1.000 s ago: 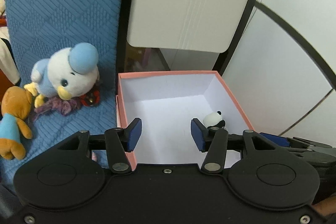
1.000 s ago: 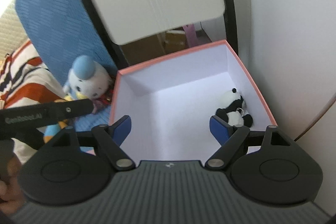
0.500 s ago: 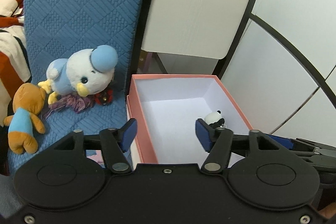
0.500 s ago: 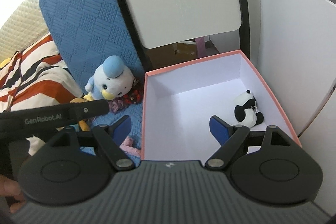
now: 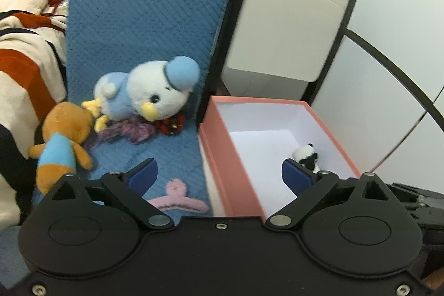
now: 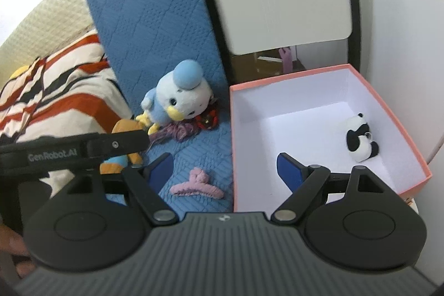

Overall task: Organize objects
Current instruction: 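Open the left gripper, dropping the pink plush clip onto the seat, then grasp the pink plush clip with the right gripper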

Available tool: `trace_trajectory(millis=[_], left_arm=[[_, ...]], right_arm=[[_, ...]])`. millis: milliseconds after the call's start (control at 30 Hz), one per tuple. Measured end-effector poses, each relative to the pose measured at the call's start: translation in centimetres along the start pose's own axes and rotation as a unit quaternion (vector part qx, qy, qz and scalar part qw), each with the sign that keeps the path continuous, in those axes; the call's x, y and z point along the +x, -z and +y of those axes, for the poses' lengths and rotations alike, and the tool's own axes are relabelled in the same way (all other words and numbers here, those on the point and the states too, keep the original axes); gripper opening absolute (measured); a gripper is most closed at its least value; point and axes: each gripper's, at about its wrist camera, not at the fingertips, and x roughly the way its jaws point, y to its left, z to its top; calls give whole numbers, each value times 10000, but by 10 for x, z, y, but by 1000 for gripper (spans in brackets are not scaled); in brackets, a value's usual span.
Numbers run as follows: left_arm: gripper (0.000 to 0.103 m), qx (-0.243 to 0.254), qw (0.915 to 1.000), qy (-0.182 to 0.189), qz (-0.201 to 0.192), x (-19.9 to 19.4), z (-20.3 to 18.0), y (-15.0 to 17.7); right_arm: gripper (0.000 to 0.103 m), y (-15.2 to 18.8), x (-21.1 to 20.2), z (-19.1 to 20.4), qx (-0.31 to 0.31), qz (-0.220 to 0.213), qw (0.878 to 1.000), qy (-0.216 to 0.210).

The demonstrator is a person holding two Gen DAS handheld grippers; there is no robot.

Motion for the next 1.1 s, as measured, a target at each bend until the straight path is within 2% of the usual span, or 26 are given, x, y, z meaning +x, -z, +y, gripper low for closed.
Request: trace_trajectory(millis=[300,700,767,900,967,1100], left_arm=[[100,-111,9996,-215,-120,-13,37,20],[100,-221,9980,-598,-17,-4,72,35],[101,-249,9977,-636,20,0,79,38],[100,-350,9970,-675,129,12,92,41],[100,-390,9965,-707,203,19,97,43],[100,-413,9956,-789,291,29,104,45]], right_arm=[[83,26,26,28,-290,143,9991,-271],[83,45,76,57,-867,518,9937,-478],[78,47,85,61,-935,569,9928,-484],[76,50,107,67,-1055,732,9905,-499],[69,52,119,69,-1139,820,9889,-487],[67,55,145,70,-1260,986,9862,-418]])
